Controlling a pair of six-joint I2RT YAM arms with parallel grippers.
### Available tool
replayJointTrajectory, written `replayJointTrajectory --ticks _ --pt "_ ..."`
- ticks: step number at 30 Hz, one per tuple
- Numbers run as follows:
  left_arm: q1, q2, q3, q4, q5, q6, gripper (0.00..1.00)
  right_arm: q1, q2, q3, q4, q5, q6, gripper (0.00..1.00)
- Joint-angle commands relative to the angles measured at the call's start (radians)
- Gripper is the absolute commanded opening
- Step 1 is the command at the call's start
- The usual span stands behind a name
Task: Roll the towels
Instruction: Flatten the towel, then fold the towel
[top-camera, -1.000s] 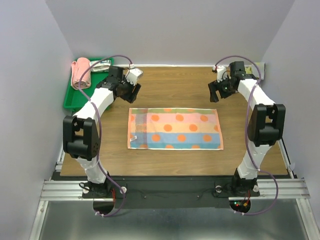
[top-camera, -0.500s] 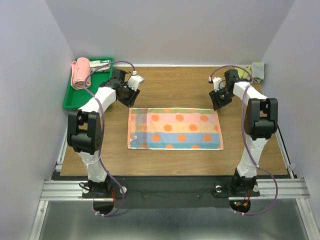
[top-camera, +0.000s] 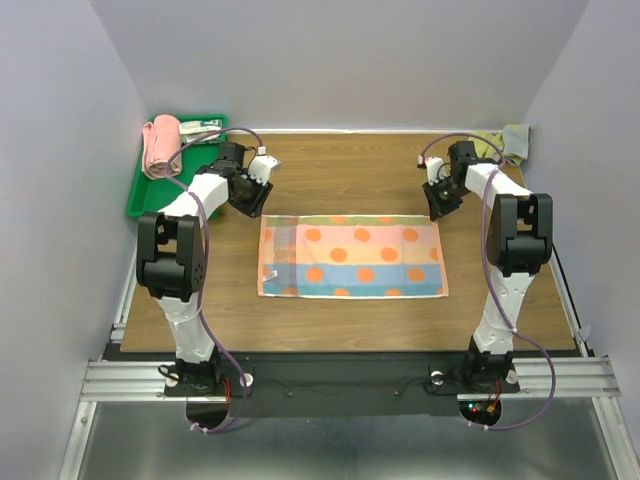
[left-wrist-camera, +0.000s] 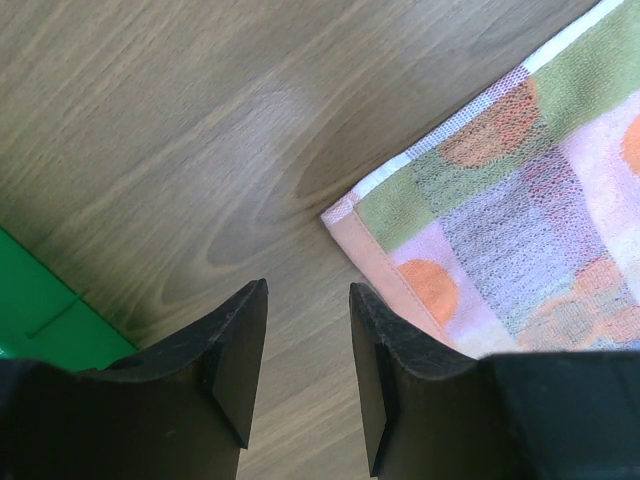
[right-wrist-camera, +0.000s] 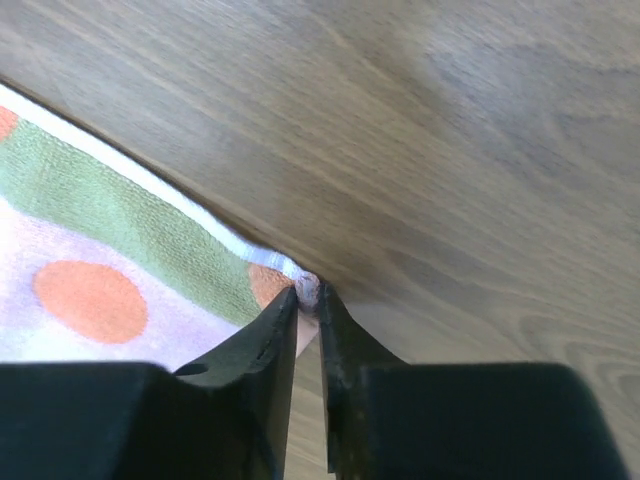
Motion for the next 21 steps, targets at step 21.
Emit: replayJointTrajectory --ticks 21 --pt "0.008 0.18 0.161 -0.058 0.115 -0.014 0.42 0.006 0.004 0.03 -0.08 -0.09 -0.024 0.01"
